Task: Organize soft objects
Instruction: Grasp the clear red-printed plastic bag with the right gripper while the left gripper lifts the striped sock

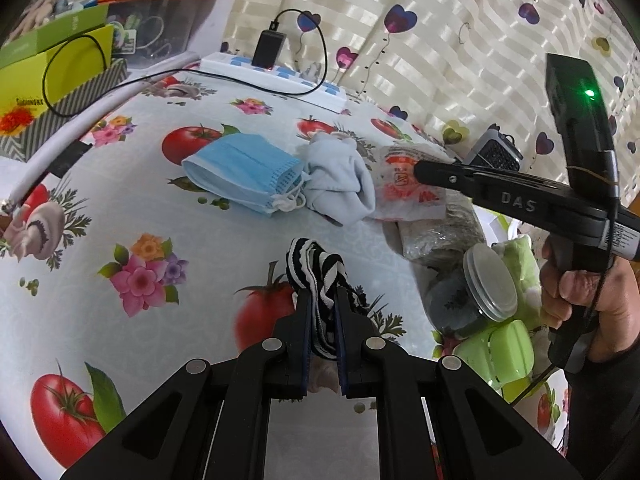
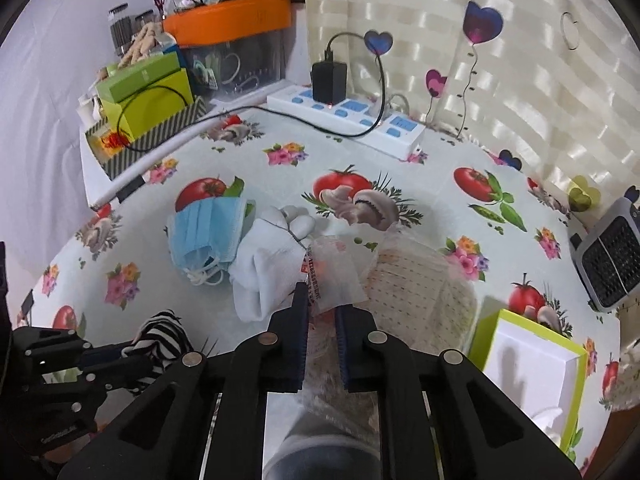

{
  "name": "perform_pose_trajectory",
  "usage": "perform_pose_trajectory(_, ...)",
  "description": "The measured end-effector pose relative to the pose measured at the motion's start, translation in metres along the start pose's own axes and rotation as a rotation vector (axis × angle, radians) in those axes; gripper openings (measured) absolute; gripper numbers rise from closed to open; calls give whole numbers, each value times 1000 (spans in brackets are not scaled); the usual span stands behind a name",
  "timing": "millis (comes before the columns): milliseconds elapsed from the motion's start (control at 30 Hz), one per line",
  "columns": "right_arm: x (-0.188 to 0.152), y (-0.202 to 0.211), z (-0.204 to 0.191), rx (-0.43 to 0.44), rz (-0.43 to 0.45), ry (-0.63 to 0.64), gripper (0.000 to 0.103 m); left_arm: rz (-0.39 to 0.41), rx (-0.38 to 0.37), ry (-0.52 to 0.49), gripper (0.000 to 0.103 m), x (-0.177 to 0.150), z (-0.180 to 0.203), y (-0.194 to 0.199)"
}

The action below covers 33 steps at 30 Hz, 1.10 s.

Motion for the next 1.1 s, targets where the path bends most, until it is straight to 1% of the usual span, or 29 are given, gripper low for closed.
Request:
perform_pose_trajectory(167, -5, 28, -1, 26, 59, -40, 13, 20, -2, -9, 10, -1, 6, 12)
perform_pose_trajectory(467, -33, 91, -22, 89, 182, -97, 13, 67, 0, -39, 10, -5, 24, 45)
perform_pose_trajectory(767, -68, 149, -31, 102, 298, -165, 13, 118, -13, -92, 10, -12, 55, 81)
perform_pose_trajectory(1100, -95, 184, -22, 90, 364, -221, 13, 141, -38, -151, 10, -19, 89, 102)
Point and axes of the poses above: each gripper's, at about its wrist camera, not at the fingertips, and y roughly against the way its jaws point, z to its right, x to its top, the point moved 8 cm from there along -y, roughly the way its jaws point, and after that the axes turned 3 degrees about -z, right-handed, at the moved point
